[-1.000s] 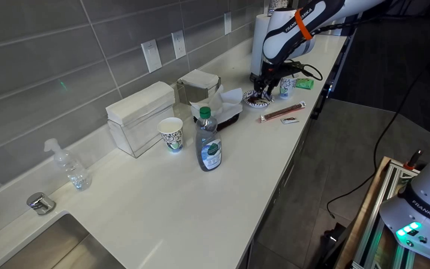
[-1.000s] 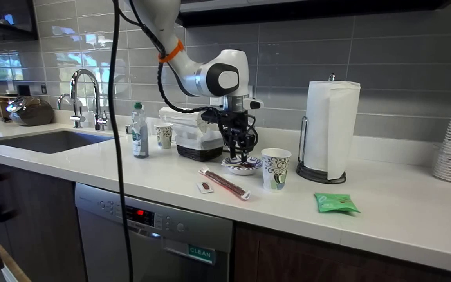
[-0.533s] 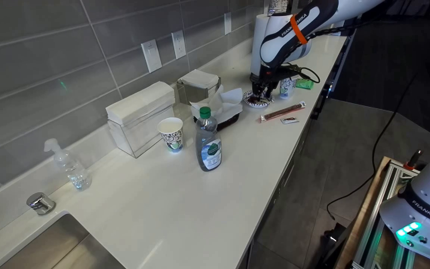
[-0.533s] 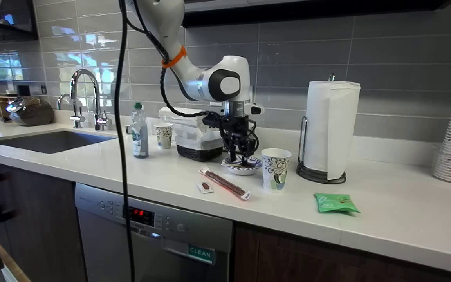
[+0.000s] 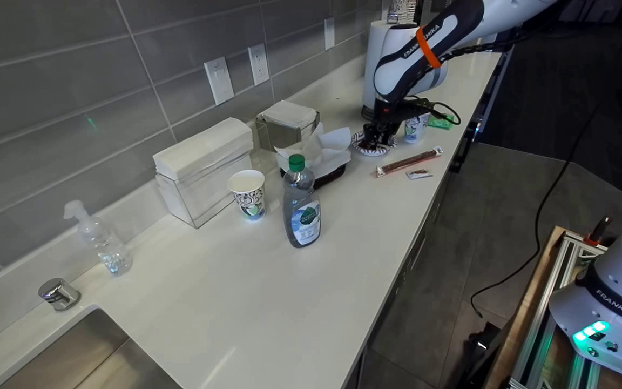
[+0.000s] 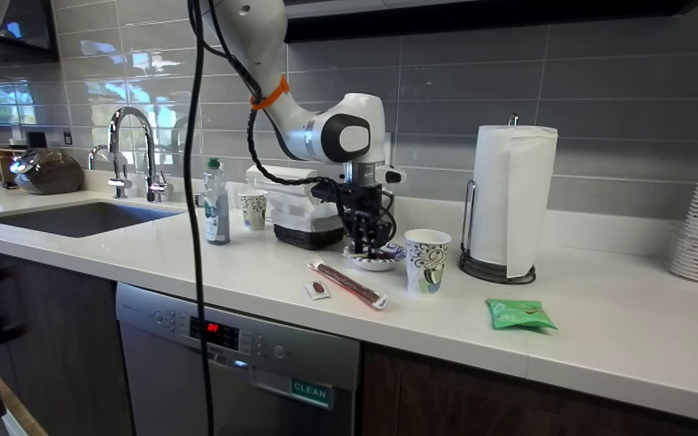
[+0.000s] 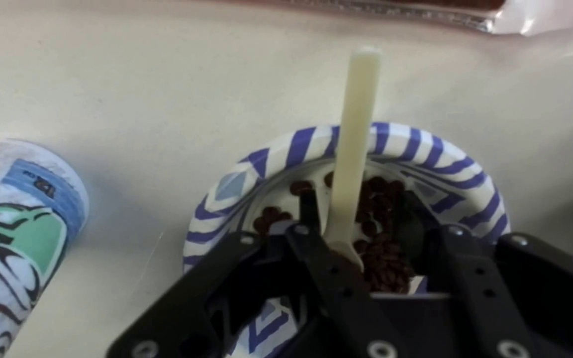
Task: Transfer a spoonful of contents from the bowl to the cup
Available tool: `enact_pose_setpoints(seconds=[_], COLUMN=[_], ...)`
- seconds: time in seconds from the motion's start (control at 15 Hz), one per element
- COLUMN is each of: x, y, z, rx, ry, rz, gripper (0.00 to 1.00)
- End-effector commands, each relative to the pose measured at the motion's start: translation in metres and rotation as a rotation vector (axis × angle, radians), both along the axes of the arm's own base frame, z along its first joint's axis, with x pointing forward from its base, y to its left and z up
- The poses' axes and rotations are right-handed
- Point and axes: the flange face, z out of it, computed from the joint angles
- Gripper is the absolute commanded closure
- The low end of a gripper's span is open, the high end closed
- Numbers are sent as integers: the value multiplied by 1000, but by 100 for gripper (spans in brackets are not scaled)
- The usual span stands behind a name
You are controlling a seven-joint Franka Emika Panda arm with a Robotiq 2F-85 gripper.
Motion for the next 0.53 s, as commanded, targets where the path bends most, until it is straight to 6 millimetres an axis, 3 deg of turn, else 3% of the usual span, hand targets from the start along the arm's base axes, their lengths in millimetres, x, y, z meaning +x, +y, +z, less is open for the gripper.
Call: enact_pose_setpoints(seconds=[0.0,0.07,0.13,0.27,0.33,0.4,0.47], x=[6,6,7,8,8,9,9], y=[-1,-2,-2,-3,-3,-3,-3], z=[-1,0,1,2,2,2,0], rx=[19,21,20,22,21,22,24], ry=[-7,-9,-10,-15,-17,-18,-16], rz=[-7,-9,-11,-14,-14,-15,-16], gripper=[61,69,69,85,86,97,100])
